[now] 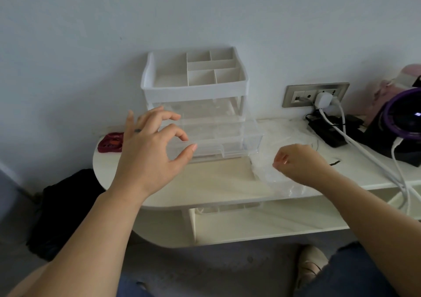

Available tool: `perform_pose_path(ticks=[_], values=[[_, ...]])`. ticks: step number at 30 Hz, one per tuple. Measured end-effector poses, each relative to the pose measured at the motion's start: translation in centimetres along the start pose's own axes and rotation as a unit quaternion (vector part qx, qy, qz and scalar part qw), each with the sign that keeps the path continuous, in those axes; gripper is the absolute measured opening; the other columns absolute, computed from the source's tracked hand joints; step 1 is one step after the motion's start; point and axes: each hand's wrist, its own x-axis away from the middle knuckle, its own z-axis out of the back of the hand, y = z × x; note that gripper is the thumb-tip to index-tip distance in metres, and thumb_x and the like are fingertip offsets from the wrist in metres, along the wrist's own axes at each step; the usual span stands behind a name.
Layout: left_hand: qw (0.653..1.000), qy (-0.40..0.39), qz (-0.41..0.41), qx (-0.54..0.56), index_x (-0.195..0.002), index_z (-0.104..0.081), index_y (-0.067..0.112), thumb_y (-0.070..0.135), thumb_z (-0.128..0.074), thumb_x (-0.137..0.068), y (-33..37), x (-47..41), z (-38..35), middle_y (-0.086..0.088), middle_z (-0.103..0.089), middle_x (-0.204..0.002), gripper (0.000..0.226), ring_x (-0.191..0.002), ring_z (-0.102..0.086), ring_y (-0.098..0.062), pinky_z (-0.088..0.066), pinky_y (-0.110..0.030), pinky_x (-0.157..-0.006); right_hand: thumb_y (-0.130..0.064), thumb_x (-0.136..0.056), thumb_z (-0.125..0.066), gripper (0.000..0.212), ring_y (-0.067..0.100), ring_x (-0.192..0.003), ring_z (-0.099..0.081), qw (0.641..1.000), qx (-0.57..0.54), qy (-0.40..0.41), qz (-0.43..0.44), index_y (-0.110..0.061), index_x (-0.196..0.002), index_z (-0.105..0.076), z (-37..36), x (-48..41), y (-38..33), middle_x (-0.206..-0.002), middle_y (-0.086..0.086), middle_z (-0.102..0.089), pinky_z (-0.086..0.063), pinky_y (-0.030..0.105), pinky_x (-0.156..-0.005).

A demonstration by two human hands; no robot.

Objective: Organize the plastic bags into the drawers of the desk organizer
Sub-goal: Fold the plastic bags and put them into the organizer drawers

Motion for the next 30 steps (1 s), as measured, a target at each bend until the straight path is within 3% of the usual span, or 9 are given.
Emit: perform_pose_path(ticks=[3, 7, 10, 14, 16, 18, 22, 26, 30], values=[[1.0, -0.003, -0.011, 0.002, -0.08, -0.066, 0.022, 0.056, -0.05, -0.079, 0.1, -0.2, 0.0, 0.002, -0.057, -0.121, 0.038, -0.13, -0.043, -0.024, -0.022, -0.063, -0.107, -0.022, -0.086, -0.06, 0.017, 0.011, -0.058, -0.053, 0.978, -0.204, 0.009, -0.038, -0.019, -0.07, -0.063, 2.6, 0.6, -0.8, -0.068, -0.005, -0.061, -0.039, 0.023, -0.05], [1.0, 0.002, -0.01, 0.012, -0.078, -0.067, 0.022, 0.054, -0.049, -0.08, 0.6, -0.1, -0.1, 0.002, -0.058, -0.119, 0.037, -0.127, -0.046, -0.023, -0.018, -0.06, -0.11, -0.008, -0.091, -0.051, 0.026, 0.012, -0.059, -0.048, 0.837, -0.538, 0.037, -0.093, -0.012, -0.066, -0.055, 5.0, 1.7, -2.9, -0.063, -0.003, -0.051, -0.045, 0.02, -0.044], [0.998, 0.045, -0.02, 0.045, -0.079, -0.068, 0.016, 0.041, -0.055, -0.084, 1.5, -0.4, 0.2, 0.0, -0.061, -0.111, 0.028, -0.099, -0.058, -0.021, -0.03, -0.047, -0.109, -0.009, -0.087, -0.052, 0.027, 0.007, -0.058, -0.052, 0.803, -0.579, 0.113, -0.078, -0.016, -0.061, -0.052, 6.2, 2.2, -5.4, -0.049, -0.014, -0.051, -0.051, 0.025, -0.058], [0.973, 0.04, -0.007, 0.225, -0.08, -0.068, 0.017, 0.042, -0.049, -0.089, 3.8, -0.9, 1.9, 0.01, -0.068, -0.085, 0.032, -0.082, -0.061, -0.002, -0.043, -0.008, -0.072, -0.024, -0.08, -0.055, 0.018, 0.007, -0.052, -0.042, 0.79, -0.577, 0.205, 0.024, -0.022, -0.062, -0.053, 7.7, 3.3, -10.0, -0.053, -0.011, -0.049, -0.039, 0.023, -0.054], [0.919, -0.073, 0.07, 0.381, -0.082, -0.071, 0.022, 0.059, -0.044, -0.086, 4.8, -1.4, 2.9, 0.011, -0.072, -0.086, 0.046, -0.086, -0.066, -0.001, -0.05, -0.013, -0.076, -0.026, -0.081, -0.054, 0.016, 0.006, -0.049, -0.039, 0.792, -0.559, 0.23, 0.082, -0.021, -0.066, -0.051, 8.0, 4.0, -12.5, -0.057, -0.005, -0.048, -0.034, 0.016, -0.046], [0.804, -0.205, 0.137, 0.541, -0.097, -0.072, 0.025, 0.07, -0.042, -0.082, 5.2, -2.1, 3.2, 0.002, -0.073, -0.102, 0.057, -0.099, -0.067, -0.013, -0.054, -0.026, -0.085, -0.029, -0.083, -0.054, 0.016, 0.009, -0.052, -0.04, 0.806, -0.527, 0.242, 0.119, -0.022, -0.068, -0.051, 7.9, 4.6, -14.1, -0.06, 0.0, -0.048, -0.033, 0.018, -0.045], [0.593, -0.193, 0.198, 0.756, -0.126, -0.059, 0.014, 0.06, -0.053, -0.08, 5.0, -3.6, 3.4, -0.016, -0.055, -0.133, 0.066, -0.122, -0.054, -0.031, -0.042, -0.046, -0.103, -0.023, -0.087, -0.06, 0.018, 0.001, -0.053, -0.044, 0.861, -0.422, 0.234, 0.16, -0.02, -0.07, -0.055, 7.1, 4.2, -15.2, -0.061, -0.013, -0.052, -0.034, 0.008, -0.05], [0.589, -0.139, 0.247, 0.757, -0.102, -0.072, 0.01, 0.032, -0.058, -0.087, 4.0, -4.4, 3.0, -0.011, -0.068, -0.107, 0.031, -0.101, -0.067, -0.024, -0.055, -0.037, -0.084, -0.034, -0.082, -0.069, 0.018, 0.001, -0.077, -0.05, 0.913, -0.304, 0.207, 0.176, -0.032, -0.068, -0.057, 6.2, 3.0, -15.3, -0.086, -0.012, -0.055, -0.035, 0.004, -0.067], [0.565, -0.202, 0.217, 0.771, -0.099, -0.074, 0.011, 0.028, -0.052, -0.087, 1.7, -4.6, 4.1, -0.008, -0.069, -0.107, 0.03, -0.101, -0.066, -0.028, -0.056, -0.04, -0.079, -0.055, -0.071, -0.068, 0.04, 0.0, -0.09, -0.058, 0.881, -0.41, 0.189, 0.14, -0.033, -0.103, -0.058, 6.9, 1.0, -13.7, -0.109, -0.011, -0.06, -0.044, 0.009, -0.078]])
